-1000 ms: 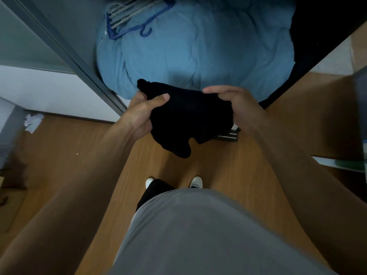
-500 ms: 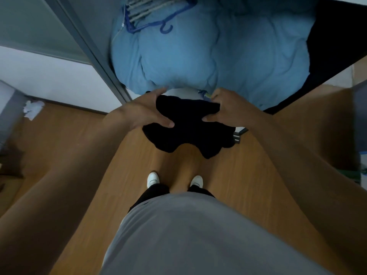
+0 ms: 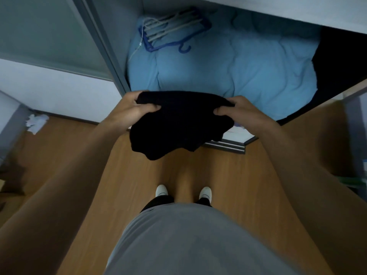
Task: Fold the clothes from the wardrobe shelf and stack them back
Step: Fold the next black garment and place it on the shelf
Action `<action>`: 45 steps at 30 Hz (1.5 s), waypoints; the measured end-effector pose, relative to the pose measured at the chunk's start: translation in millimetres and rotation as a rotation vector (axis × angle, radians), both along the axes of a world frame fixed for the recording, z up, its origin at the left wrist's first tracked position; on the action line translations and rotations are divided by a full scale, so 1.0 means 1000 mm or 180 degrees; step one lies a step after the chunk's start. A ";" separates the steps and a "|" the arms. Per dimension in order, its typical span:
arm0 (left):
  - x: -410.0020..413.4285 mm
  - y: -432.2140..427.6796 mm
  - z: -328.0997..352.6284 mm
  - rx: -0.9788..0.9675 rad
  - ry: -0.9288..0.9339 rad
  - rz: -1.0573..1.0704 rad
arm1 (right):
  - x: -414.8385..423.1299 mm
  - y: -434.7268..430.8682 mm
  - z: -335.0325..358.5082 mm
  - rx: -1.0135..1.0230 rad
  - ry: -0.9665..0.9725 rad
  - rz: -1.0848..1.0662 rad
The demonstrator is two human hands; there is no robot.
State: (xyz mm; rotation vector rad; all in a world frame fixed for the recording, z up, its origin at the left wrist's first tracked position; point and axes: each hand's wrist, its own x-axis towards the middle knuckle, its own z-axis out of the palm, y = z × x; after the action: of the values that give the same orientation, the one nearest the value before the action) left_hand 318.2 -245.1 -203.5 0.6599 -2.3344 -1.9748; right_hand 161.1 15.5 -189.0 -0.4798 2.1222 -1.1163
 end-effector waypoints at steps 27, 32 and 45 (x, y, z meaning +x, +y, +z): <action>0.042 -0.071 -0.060 0.1372 -0.0549 -0.0037 | 0.062 -0.043 -0.048 -0.0050 -0.0957 -0.0696; 0.031 -0.086 -0.045 0.0955 -0.0511 -0.0090 | 0.052 -0.041 -0.034 -0.0392 -0.1669 -0.1125; -0.023 -0.101 0.050 0.1790 0.0812 0.0203 | 0.006 -0.102 0.065 -0.2204 -0.1466 -0.2328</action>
State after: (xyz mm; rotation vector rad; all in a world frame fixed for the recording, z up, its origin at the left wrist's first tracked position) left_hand 295.5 -346.0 -153.5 0.4441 -1.5980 -2.5219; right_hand 167.4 -86.8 -123.8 0.2931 1.4697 -2.1465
